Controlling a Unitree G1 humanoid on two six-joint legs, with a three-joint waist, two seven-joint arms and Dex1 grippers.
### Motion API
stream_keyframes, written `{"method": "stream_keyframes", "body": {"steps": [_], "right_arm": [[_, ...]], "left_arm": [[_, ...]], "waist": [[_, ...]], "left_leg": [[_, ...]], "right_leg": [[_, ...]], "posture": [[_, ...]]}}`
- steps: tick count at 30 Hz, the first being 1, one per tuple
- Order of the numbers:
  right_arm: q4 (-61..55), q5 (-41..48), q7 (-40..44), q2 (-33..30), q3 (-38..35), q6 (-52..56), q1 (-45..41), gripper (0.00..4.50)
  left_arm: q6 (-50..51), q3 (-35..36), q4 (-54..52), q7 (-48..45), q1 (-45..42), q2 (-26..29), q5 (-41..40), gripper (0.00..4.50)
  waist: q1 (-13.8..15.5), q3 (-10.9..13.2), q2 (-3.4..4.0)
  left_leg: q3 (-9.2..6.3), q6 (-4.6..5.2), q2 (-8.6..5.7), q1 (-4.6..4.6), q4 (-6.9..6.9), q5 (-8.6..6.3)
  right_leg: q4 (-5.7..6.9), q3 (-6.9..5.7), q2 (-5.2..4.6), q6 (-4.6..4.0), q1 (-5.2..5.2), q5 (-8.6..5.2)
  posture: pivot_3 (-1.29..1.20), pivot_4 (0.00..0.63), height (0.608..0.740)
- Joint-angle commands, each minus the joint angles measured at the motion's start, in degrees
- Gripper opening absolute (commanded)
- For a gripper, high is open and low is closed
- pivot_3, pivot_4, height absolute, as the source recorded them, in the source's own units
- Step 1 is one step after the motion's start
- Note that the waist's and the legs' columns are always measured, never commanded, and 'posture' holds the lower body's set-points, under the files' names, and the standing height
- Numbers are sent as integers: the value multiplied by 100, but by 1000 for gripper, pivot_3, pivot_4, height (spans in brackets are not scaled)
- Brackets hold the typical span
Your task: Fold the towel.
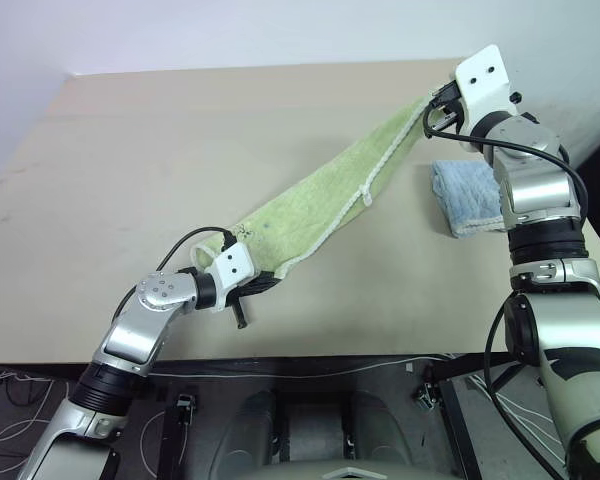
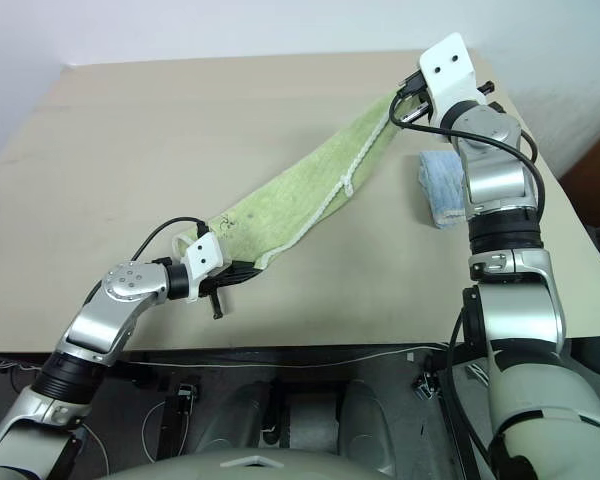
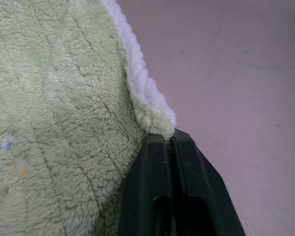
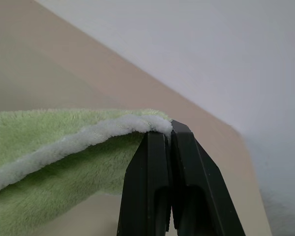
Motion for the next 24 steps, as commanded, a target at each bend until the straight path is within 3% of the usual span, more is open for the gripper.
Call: {"method": "stream_keyframes", "body": {"steps": [1, 7, 11, 16, 20, 24], "right_arm": [[-291, 57, -68, -18, -127, 2, -46, 0], [-282, 60, -75, -88, -150, 6, -65, 0], [-267, 56, -86, -95, -151, 22, -83, 0], [-182, 53, -58, -153, -138, 2, -126, 0], [-59, 71, -17, -212, -142, -27, -225, 0], [388, 25, 29, -270, -94, -243, -509, 0]], "left_arm": [[260, 383, -171, 80, -17, 4, -312, 45], [1497, 1838, -365, -323, -398, 367, -2106, 45], [2379, 2824, 371, -423, -1254, 798, -3111, 45], [2092, 2929, 2181, -590, -2422, 1217, -2820, 45], [1410, 2609, 3341, -864, -3188, 1258, -2278, 45], [344, 2446, 5370, -922, -4543, 1122, -1715, 45]], "waist": [[-2, 0, 0], [-1, 2, -4], [10, 6, -10], [-10, 6, -12], [-10, 10, -19], [-2, 24, -42]], "left_leg": [[0, 0, 1, 0, 0, 0], [-2, 0, 3, -1, 1, 0], [-3, 0, 2, -2, 6, 0], [2, -1, -6, -2, 5, 1], [5, -1, -7, -2, 5, 1], [6, -2, -10, -8, 10, 2]], "right_leg": [[0, 0, 0, 0, 0, 0], [0, 0, 1, 0, -2, 0], [-1, -1, 1, 3, 1, 2], [0, -1, 3, 5, -1, 3], [-1, -1, 5, 7, -1, 4], [3, -2, 7, 7, -8, 7]], "posture": [[0, 150, 740], [0, 150, 740], [0, 150, 740], [0, 150, 740], [0, 150, 740], [0, 150, 740]]}}
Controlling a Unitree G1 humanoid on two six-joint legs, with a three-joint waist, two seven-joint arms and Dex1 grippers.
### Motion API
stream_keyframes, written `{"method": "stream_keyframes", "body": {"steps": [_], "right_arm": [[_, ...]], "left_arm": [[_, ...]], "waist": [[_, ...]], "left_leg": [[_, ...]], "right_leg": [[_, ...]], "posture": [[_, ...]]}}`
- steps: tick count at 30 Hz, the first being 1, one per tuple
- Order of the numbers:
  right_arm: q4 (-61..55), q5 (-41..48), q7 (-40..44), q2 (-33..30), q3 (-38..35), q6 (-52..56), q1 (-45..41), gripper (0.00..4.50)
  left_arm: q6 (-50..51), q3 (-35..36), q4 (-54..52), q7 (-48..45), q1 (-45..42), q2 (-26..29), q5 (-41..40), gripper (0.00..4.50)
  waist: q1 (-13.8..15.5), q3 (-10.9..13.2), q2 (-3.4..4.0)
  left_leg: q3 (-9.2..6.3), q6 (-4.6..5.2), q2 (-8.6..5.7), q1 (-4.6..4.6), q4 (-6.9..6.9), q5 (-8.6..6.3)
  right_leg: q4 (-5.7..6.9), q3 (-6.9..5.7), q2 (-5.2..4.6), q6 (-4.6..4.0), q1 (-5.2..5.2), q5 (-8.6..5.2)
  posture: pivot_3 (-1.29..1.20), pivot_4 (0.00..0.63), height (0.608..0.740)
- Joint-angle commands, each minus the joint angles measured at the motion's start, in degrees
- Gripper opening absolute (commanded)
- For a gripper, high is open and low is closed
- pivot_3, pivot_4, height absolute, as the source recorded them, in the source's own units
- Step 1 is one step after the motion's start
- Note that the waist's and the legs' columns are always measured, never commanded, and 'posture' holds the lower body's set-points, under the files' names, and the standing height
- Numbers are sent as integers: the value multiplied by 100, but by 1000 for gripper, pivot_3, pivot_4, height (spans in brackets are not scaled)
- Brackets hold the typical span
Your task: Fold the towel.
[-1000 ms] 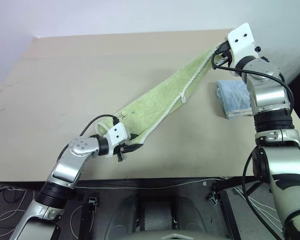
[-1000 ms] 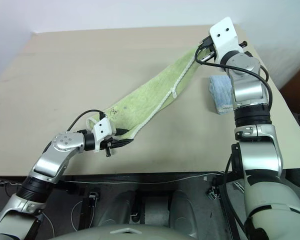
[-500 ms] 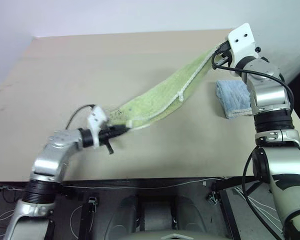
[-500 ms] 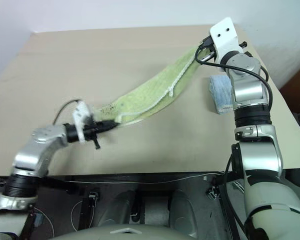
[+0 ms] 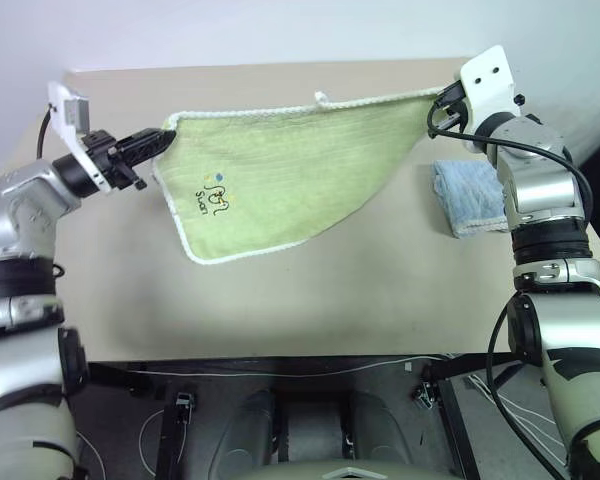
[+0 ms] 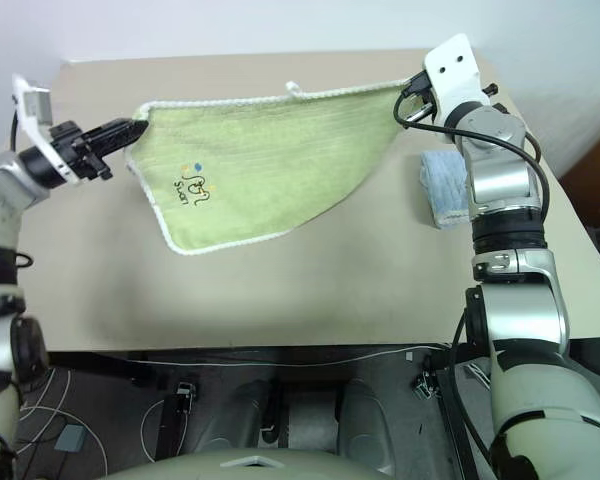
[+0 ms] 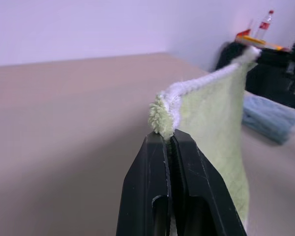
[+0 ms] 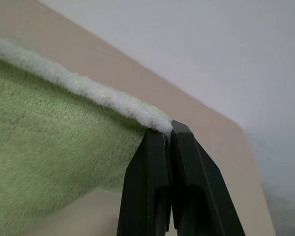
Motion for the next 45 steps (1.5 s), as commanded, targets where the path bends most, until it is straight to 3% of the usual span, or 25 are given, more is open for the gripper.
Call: {"method": "stream_keyframes", "body": {"steps": [1, 5, 11, 16, 22, 30, 36, 45], "right_arm": [[234, -52, 1, -176, -77, -300, -454, 0], [746, -155, -94, -237, -30, -643, -889, 0], [778, -68, 420, -477, -43, -848, -923, 0], [-1430, 759, 1995, -999, -217, -81, 656, 0], [-3418, 1555, 2714, -1570, -598, 1016, 2019, 0], [-4845, 2536, 3690, -2562, -1089, 2089, 3241, 0], [-5518, 2810, 4182, -3068, -1327, 2196, 4539, 0], [-5978, 2914, 4320, -3208, -1728, 2139, 5796, 0]], "left_arm": [[-881, 36, 1280, -77, -946, 31, 411, 45], [-1955, 160, 2645, 609, -1939, -110, 793, 45], [-2738, 155, 3288, 1028, -2391, -143, 1210, 45], [-2830, -11, 3264, -25, -1869, 116, 1522, 45], [-2739, 92, 3022, -1027, -1181, 475, 1506, 45], [-2404, 57, 1856, -2209, 59, 812, 1372, 45], [-1713, 127, 68, -2671, 1984, 1288, 1121, 45], [-817, 733, -1868, -2219, 3937, 1392, 480, 45]], "waist": [[-4, 0, -1], [-18, 1, -3], [-58, 1, -3], [-120, -2, -9], [-160, -1, -9], [-111, -2, -10], [-126, -2, -11], [43, -3, -11]], "left_leg": [[1, 0, -1, -3, 2, 0], [10, -10, -2, -7, -2, 6], [15, -24, -2, -67, 5, 14], [21, -20, -5, -90, 8, 12], [20, -14, -1, -89, 20, 9], [6, 28, 9, -86, 76, -16], [11, 49, 17, -82, 99, -29], [10, 48, 32, -81, 104, -29]], "right_leg": [[-1, 0, 0, 3, -2, 2], [-10, 6, -1, 8, -6, 4], [-1, 9, -1, 10, -67, 5], [-10, -2, -1, 19, -68, 9], [-3, 8, -1, 21, -78, 10], [12, 7, 0, 28, -54, 21], [1, 20, -1, 39, -36, 36], [-8, 30, -2, 21, -38, 55]], "posture": [[0, 150, 740], [0, 150, 740], [0, 150, 740], [0, 150, 740], [0, 150, 740], [0, 150, 740], [0, 150, 740], [0, 150, 740]]}}
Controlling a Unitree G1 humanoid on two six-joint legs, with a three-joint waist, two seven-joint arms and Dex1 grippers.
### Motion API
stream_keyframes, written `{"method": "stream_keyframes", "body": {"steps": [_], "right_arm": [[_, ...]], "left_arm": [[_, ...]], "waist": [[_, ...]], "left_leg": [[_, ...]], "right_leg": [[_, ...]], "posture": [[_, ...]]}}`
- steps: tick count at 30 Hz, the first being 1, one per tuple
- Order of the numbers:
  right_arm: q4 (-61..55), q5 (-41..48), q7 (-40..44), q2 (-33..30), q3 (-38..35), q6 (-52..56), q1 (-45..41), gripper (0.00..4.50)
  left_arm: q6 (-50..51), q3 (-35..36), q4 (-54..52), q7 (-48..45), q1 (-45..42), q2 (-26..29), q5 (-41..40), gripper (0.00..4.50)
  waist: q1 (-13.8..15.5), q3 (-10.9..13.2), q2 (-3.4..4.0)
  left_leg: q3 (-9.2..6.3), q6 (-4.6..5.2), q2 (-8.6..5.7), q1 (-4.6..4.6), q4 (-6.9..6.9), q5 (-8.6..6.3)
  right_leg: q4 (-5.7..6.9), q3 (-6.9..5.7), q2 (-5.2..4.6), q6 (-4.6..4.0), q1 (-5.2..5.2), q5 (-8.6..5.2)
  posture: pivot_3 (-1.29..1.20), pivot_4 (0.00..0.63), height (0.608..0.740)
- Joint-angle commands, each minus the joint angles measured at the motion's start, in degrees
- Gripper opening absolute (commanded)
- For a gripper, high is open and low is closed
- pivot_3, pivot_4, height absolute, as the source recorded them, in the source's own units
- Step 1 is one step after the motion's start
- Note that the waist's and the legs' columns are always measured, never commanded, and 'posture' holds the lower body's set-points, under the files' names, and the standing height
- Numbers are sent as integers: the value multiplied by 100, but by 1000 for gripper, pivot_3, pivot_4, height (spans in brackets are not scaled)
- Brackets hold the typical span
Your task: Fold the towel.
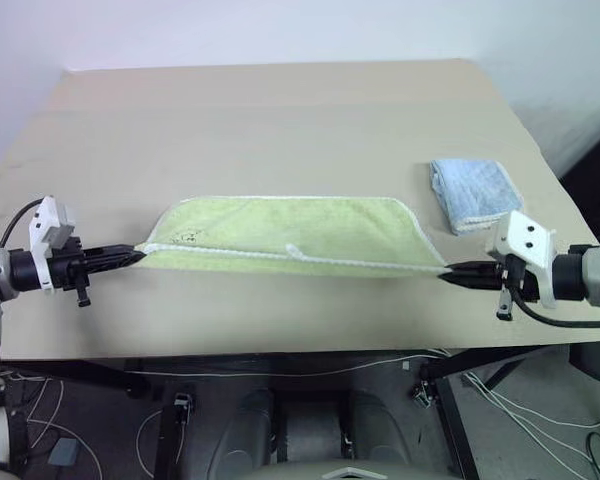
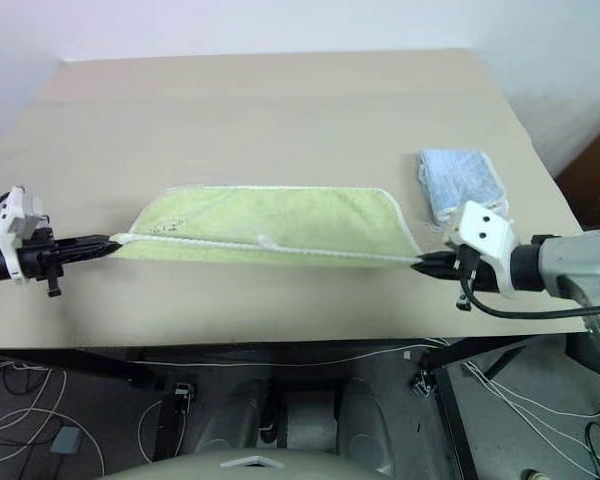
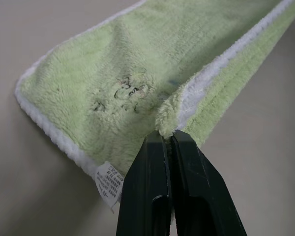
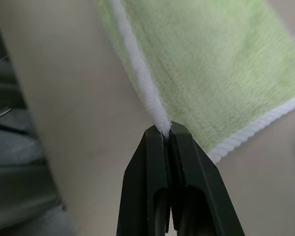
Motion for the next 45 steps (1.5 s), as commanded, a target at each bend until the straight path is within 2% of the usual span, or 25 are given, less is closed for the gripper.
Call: {"method": "stream_keyframes", "body": {"steps": [1, 6, 9, 12, 15, 19, 27, 36, 45], "right_arm": [[-286, 152, 129, -187, -566, 81, 298, 0], [-679, 385, 542, -270, -1032, 29, 905, 0], [-817, 472, 716, -290, -1178, 8, 1160, 0], [-799, 306, 693, -302, -1002, -215, 1208, 0], [-757, 405, 569, -249, -793, -184, 973, 0], [-290, 349, 348, -154, -249, -210, 257, 0], [733, 37, 189, 203, 558, -624, -822, 0], [2123, -657, -146, 1043, 1334, -1277, -2025, 0], [3175, -1145, -613, 1826, 1593, -1619, -2714, 0]], "left_arm": [[256, 403, -529, 226, 460, 279, -179, 45], [584, 721, -1007, 402, 976, 425, -408, 45], [83, 685, -1039, 400, 1402, 418, -199, 45], [-19, 757, -981, 563, 1388, 262, -330, 45], [-87, 809, -878, 775, 1153, 87, -468, 45], [-631, 561, -523, 926, 734, -148, -306, 45], [-980, 219, 208, 898, -51, -408, -166, 45], [-1344, -129, 1590, 1016, -1108, -623, 191, 45], [-1942, -265, 2946, 1467, -2054, -1019, 573, 45]], "waist": [[11, 0, 0], [76, -2, -3], [83, -7, 7], [125, -8, 6], [153, -9, 5], [142, -11, 3], [134, -12, 1], [114, -13, 0], [104, -14, -3]], "left_leg": [[0, -1, 2, 0, -1, -1], [0, -2, 12, -4, -2, -1], [7, -2, 18, -3, -4, -2], [9, -2, 32, -3, -6, -2], [9, -2, 38, -3, -5, -2], [12, -2, 38, -6, -4, -2], [20, 1, 37, -10, -10, -3], [30, 3, 38, -6, -1, -2], [39, 3, 35, -6, 10, -1]], "right_leg": [[-3, 1, -1, 0, 1, 0], [-14, 0, -2, -4, 1, 2], [-22, 2, -1, -10, 1, 5], [-39, 3, 7, -24, 2, 12], [-53, 2, 10, -34, 7, 15], [-80, 1, 11, -38, 11, 23], [-82, -1, 21, -10, 10, 40], [-65, -3, 44, -3, 10, 49], [-45, 0, 45, 1, 4, 51]], "posture": [[0, 150, 740], [0, 150, 740], [0, 150, 740], [0, 150, 740], [0, 150, 740], [0, 150, 740], [0, 150, 740], [0, 150, 740], [0, 150, 740]]}}
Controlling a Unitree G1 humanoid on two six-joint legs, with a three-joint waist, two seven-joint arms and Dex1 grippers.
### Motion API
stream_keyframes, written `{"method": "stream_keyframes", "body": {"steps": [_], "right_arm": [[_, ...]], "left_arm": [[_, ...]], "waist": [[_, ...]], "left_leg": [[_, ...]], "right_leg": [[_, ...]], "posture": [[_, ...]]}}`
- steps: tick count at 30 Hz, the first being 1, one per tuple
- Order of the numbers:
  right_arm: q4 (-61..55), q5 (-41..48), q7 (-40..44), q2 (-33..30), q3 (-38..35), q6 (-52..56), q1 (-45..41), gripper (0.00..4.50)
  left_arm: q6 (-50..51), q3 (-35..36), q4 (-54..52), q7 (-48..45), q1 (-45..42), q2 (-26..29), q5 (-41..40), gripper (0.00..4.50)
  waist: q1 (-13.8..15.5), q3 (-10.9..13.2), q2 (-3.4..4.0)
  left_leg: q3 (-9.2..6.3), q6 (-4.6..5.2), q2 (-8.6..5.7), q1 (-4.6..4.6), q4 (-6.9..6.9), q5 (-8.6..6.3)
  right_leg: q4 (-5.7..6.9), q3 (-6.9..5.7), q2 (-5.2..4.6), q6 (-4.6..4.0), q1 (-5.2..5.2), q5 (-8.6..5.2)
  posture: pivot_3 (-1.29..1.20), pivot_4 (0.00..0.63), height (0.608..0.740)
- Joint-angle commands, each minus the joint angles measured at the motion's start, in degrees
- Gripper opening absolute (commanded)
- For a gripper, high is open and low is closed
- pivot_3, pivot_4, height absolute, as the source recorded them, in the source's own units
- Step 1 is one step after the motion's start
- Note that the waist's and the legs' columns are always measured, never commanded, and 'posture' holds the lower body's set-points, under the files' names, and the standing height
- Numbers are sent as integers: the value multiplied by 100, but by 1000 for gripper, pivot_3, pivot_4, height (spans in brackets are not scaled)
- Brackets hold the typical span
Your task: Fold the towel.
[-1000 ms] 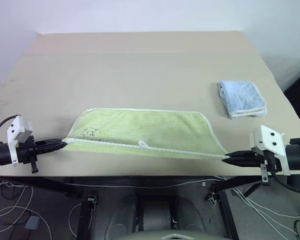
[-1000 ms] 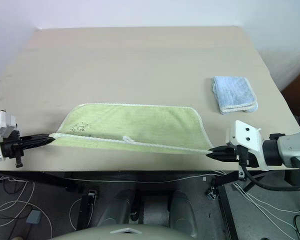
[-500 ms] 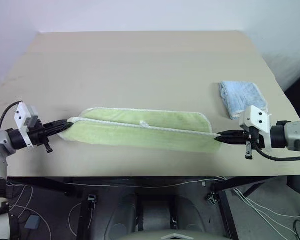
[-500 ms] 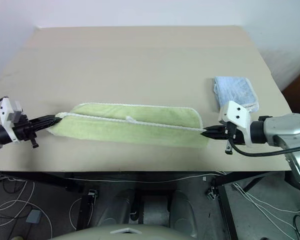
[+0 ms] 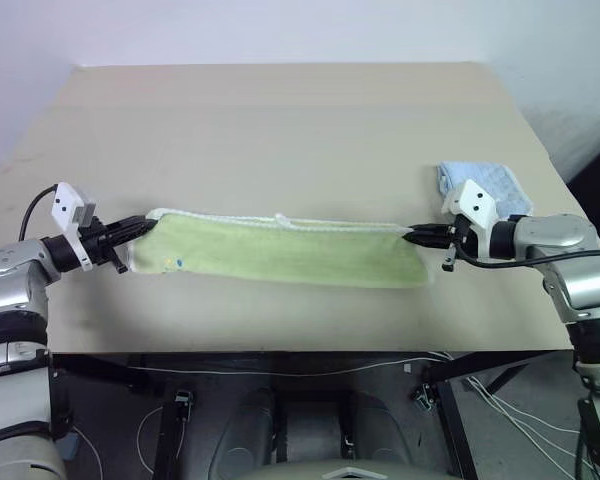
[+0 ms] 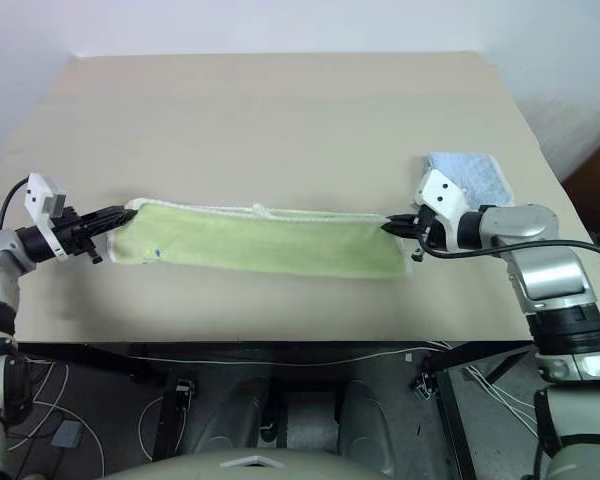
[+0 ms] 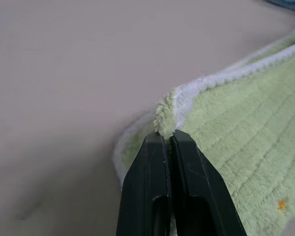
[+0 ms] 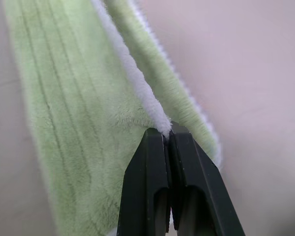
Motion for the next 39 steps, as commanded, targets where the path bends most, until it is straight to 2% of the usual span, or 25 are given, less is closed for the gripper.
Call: {"method": "stream_keyframes", "body": {"steps": [1, 10, 13, 17, 24, 27, 28, 32, 39], "right_arm": [[233, -147, -153, 119, -37, -192, -203, 0], [572, -226, -433, 446, -160, -333, -426, 0], [591, -216, -525, 526, -205, -350, -457, 0], [538, -218, -447, 548, -102, -306, -416, 942], [439, -154, -419, 577, -147, -214, -431, 3271], [415, -104, -542, 551, -287, -102, -412, 4319], [464, -67, -697, 541, -412, 53, -432, 4447], [464, 408, -1052, 511, -1021, 1108, -398, 4447], [-217, 2227, -1089, 402, -2214, 4451, -69, 4447]], "left_arm": [[-322, -15, 332, 107, -183, -32, 150, 45], [-290, 36, 567, 13, -133, -32, 160, 45], [-227, 83, 579, 43, -96, -10, 135, 730], [-153, 124, 477, -83, 31, -15, 62, 2048], [-149, 296, 345, 27, 192, 50, -8, 4390], [-312, 426, 247, 193, 311, 106, -44, 4500], [-498, 501, 240, 483, 303, 140, -4, 4500], [-207, 901, -283, 719, 258, 169, -407, 4500], [1364, 772, -2891, 511, 1058, -132, -1273, 4500]], "waist": [[-10, 0, 0], [-109, 0, -1], [-120, 0, -1], [-121, 0, -1], [-118, 0, -1], [-119, 0, -1], [-118, 0, -1], [-91, 0, -5], [-104, -1, -5]], "left_leg": [[1, 0, 0, 0, 1, 0], [10, -1, 0, 3, 4, 1], [12, -1, 0, 3, 11, 1], [23, -1, 1, 9, 12, 1], [26, -1, 2, 9, 12, 1], [27, -1, 3, 10, 12, 1], [28, -1, 3, 9, 12, 1], [26, -1, 5, 9, 12, 1], [27, -1, 5, 8, 5, 0]], "right_leg": [[0, 0, 0, 0, 0, 0], [22, 12, 0, 0, -9, 0], [31, 17, 0, 1, -13, 0], [38, 28, 1, 0, -15, 0], [39, 32, 1, 1, -16, 0], [39, 34, 1, 1, -17, 0], [39, 35, 1, 0, -18, 0], [42, 36, 0, 0, -19, 0], [34, 46, -5, 0, -17, 0]], "posture": [[0, 150, 740], [0, 150, 740], [0, 150, 740], [0, 150, 740], [0, 150, 740], [0, 150, 740], [0, 150, 740], [0, 150, 740], [0, 150, 740]]}}
